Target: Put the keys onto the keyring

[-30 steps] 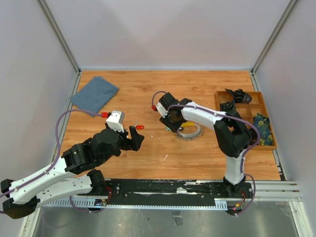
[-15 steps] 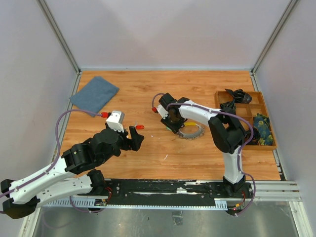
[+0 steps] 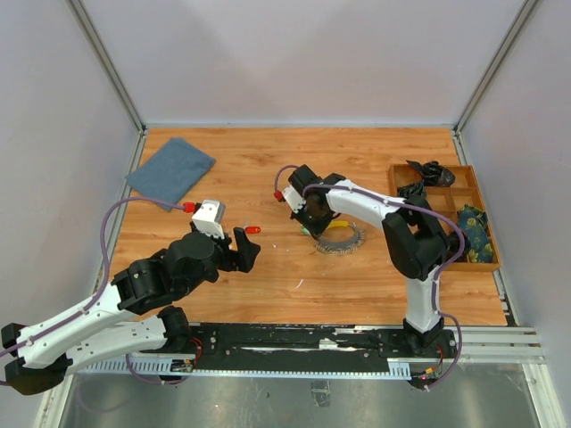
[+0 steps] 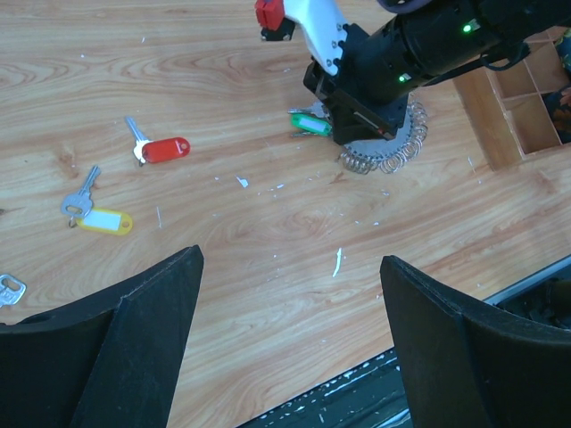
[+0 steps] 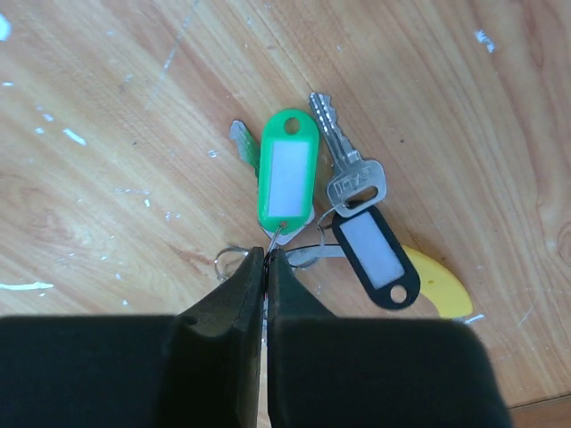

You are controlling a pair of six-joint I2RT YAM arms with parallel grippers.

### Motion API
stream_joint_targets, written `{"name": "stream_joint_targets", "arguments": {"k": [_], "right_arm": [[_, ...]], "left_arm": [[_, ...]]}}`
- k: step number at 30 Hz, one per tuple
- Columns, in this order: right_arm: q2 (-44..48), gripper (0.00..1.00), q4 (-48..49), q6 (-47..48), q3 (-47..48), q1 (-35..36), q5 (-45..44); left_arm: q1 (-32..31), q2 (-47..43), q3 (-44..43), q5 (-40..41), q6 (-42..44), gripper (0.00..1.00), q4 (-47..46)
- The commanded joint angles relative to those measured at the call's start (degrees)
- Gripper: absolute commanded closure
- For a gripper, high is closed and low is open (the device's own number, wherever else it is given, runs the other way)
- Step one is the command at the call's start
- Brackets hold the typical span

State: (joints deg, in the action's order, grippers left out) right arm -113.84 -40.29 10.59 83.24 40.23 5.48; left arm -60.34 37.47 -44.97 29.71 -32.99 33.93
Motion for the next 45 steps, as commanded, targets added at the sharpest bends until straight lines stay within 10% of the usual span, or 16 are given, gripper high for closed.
{"name": "stream_joint_targets", "arguments": {"k": [1,28,45], "right_arm": [[5.12,0.99,-0.45,-0.56,0.36,-0.57,2.47],[41.36,0.99,16.63,-16.68,-12.28,-0.53,14.4],[53.02,0.99,21.79,-16.75,-4.44,-0.43,27.87]], "left_arm": [[0.4,-0.16,-1.4,0.63,0.3,0.13,-0.51],[0.4,3.39,-1.89,-13.33,15.18,0.14,-19.21],[0.41,6.49,-12.1,-27.34,24.04,0.34,-28.58]]}}
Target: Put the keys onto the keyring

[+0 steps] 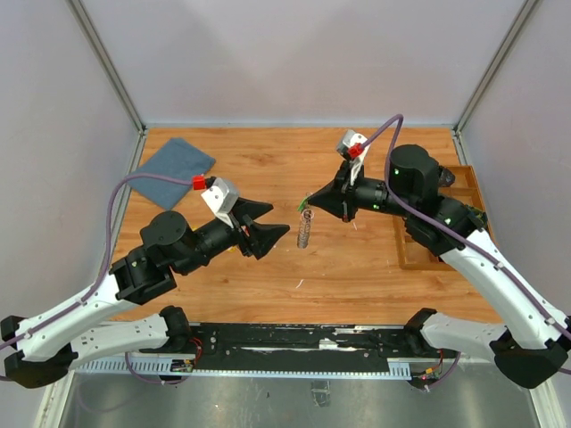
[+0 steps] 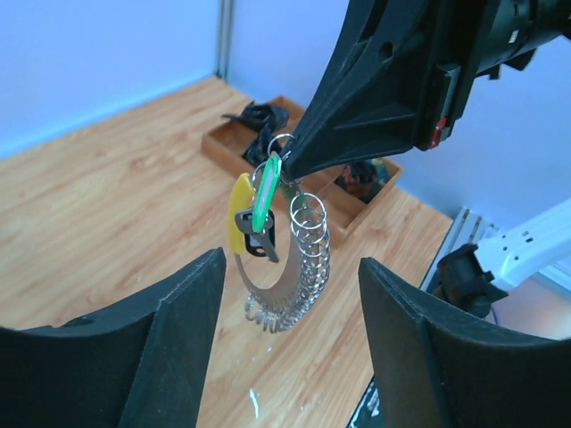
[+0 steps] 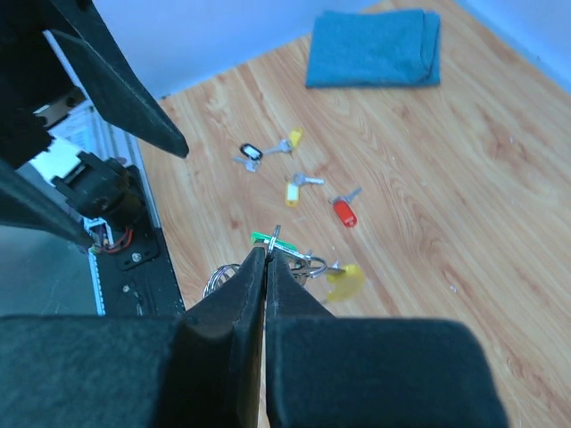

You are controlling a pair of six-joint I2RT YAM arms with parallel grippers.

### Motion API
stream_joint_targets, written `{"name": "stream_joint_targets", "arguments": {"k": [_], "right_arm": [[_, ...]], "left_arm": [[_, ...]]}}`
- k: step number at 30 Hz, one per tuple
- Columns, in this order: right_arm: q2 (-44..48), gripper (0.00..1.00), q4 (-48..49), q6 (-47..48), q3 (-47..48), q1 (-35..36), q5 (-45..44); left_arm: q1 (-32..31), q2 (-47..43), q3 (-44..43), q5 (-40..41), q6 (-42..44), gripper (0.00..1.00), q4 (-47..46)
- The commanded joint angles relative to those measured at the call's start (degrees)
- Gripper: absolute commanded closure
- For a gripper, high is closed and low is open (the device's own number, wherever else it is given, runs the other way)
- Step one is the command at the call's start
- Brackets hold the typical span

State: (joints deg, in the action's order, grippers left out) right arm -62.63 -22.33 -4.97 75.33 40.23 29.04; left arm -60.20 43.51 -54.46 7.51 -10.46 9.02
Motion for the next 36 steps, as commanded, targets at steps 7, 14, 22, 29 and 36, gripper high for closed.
{"name": "stream_joint_targets", "arguments": {"k": [7,14,22,29,36], "right_arm": [[2.75,0.99,4.72,-3.77,6.84,-0.44,5.02],[4.19,0.99,6.29,-2.73,6.9,-0.46,6.15],[4.32,0.99,5.43,-3.29,7.69,0.21,5.04],[4.83,1.0,4.75,-2.11,8.66,0.76,5.98],[5.29,0.99,3.8,-1.85,9.12,0.89,5.68]], "left_arm": [[0.29,0.96,-2.96,-12.48,-0.24,0.57,-6.98],[0.29,1.32,-3.07,-13.83,-0.78,0.53,-9.78],[0.31,2.64,-5.05,-11.94,3.21,0.44,-9.23],[0.28,4.92,-6.75,-15.31,7.16,0.48,-9.22],[0.28,6.8,-11.73,-12.01,13.08,0.46,-3.87]]}}
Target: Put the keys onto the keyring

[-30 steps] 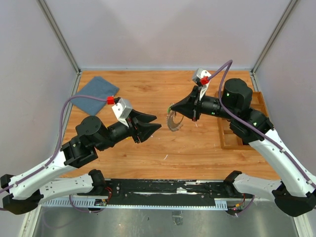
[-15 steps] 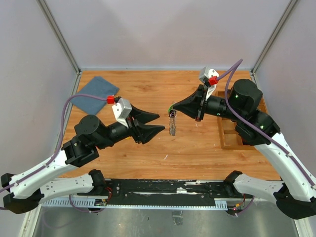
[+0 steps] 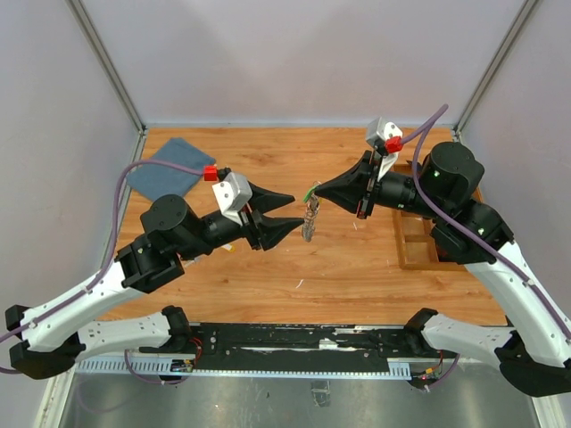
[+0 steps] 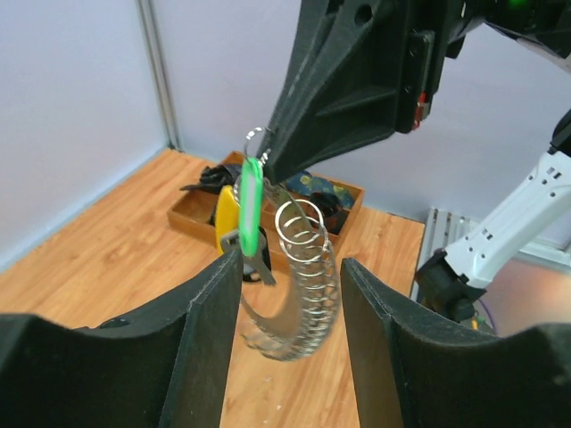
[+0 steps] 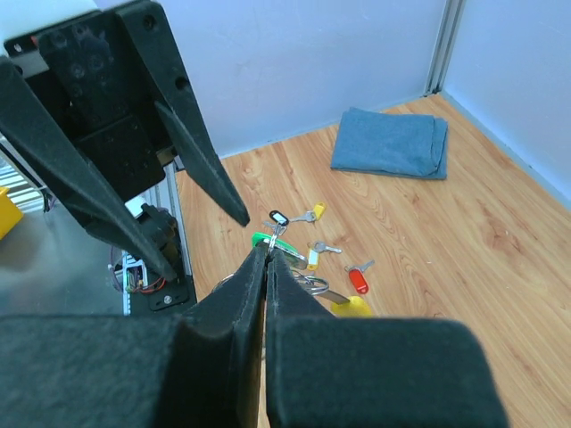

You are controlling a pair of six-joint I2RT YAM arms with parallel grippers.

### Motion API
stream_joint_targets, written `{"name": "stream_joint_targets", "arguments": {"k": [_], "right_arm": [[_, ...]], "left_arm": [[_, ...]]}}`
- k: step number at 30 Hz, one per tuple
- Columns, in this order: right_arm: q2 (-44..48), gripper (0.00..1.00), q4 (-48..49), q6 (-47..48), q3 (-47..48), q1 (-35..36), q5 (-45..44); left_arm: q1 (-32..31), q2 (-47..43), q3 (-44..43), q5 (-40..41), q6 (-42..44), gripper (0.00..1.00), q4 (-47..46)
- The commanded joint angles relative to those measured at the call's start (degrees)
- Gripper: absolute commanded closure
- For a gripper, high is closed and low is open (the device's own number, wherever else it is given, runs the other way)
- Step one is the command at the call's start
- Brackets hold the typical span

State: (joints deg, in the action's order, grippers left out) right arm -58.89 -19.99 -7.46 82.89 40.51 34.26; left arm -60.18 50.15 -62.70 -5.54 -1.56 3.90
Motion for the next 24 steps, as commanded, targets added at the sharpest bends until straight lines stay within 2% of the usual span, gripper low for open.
{"name": "stream_joint_targets", "arguments": {"k": [1,4,9,12,18,24], "right_arm": [[1.78,0.99,1.75,0.43,1.31,0.62,0.15],[1.74,0.99,2.38,-0.06,1.11,0.66,0.07],[1.33,0.99,2.5,-0.31,1.28,1.12,0.39],[1.62,0.99,2.8,-0.43,0.9,1.23,-0.39],[1.97,0.99,3.41,-1.09,0.23,1.35,-1.14],[2.16,0.99,4.51,-1.99,-0.39,1.38,-1.29]], "left_arm": [[0.24,0.25,-3.57,0.66,4.03,0.47,1.06],[0.22,0.76,-2.94,-0.76,3.07,0.49,-0.64],[0.14,1.47,-1.51,-4.45,-0.03,0.61,-3.73],[-0.04,0.36,1.04,-4.93,-3.37,0.61,-7.24],[-1.46,-1.08,5.53,0.23,-6.28,0.5,-11.7],[-2.37,-0.69,7.12,5.22,-6.71,0.31,-13.4]]}}
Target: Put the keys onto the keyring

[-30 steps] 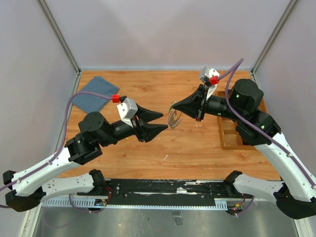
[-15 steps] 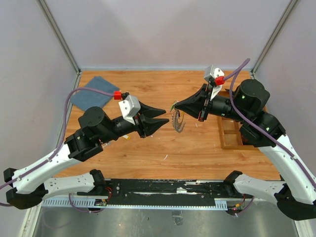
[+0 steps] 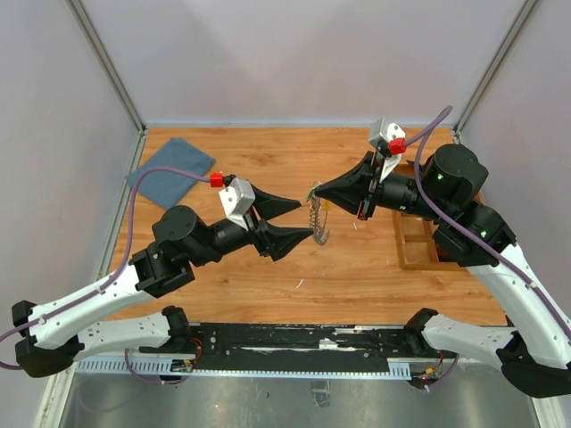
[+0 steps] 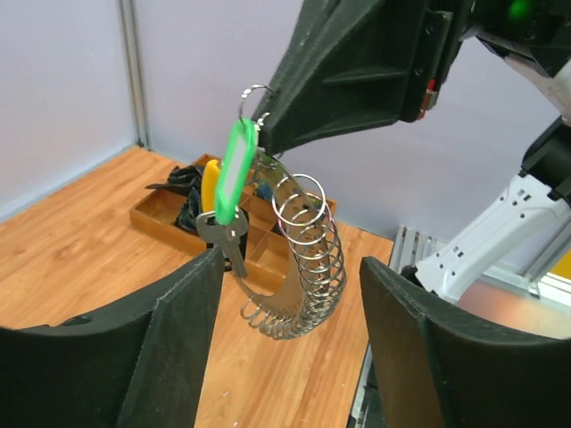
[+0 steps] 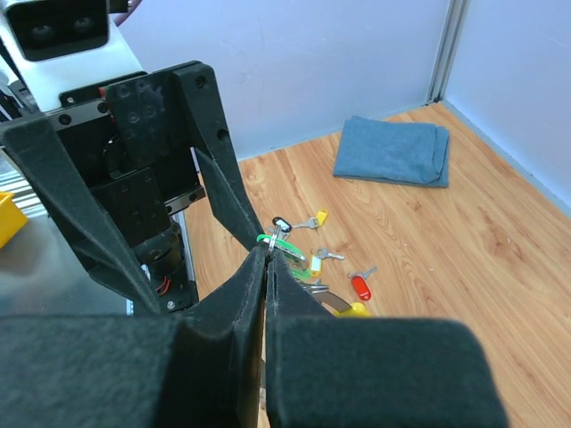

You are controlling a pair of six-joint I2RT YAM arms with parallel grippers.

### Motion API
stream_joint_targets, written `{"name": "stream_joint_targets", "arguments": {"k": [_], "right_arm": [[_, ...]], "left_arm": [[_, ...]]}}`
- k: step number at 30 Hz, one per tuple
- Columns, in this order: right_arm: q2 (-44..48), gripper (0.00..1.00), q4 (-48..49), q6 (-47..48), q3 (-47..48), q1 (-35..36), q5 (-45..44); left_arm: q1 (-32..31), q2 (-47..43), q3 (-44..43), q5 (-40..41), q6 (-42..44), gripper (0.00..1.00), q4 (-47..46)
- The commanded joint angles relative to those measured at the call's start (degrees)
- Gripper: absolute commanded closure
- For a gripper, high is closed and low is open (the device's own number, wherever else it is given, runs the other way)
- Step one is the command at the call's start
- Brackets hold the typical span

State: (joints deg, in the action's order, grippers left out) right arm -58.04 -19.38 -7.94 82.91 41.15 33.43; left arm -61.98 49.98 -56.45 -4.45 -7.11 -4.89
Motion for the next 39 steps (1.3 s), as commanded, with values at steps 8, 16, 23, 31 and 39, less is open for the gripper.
{"name": "stream_joint_targets", "arguments": {"k": [8,16,23,31,39], "right_arm": [[1.54,0.99,4.29,-2.23,-1.2,0.83,-3.56],[-0.2,0.99,4.01,-5.39,-2.49,0.84,-12.86],[-3.05,1.0,1.11,-10.01,2.3,0.83,-15.6],[-3.84,0.99,5.15,-11.78,-0.2,0.87,-15.51],[-3.95,0.99,8.14,-14.24,-1.2,0.87,-14.27]], "left_arm": [[-2.06,1.22,2.48,5.78,-2.84,0.2,-8.95],[-2.28,4.0,3.3,13.05,-3.76,0.14,-9.64],[-2.63,6.97,2.92,15.9,-3.7,0.16,-11.38],[-3.4,7.79,5.32,25.22,-2.56,0.27,-13.06],[-3.41,7.86,6.43,32.11,0.15,0.34,-15.1]]}}
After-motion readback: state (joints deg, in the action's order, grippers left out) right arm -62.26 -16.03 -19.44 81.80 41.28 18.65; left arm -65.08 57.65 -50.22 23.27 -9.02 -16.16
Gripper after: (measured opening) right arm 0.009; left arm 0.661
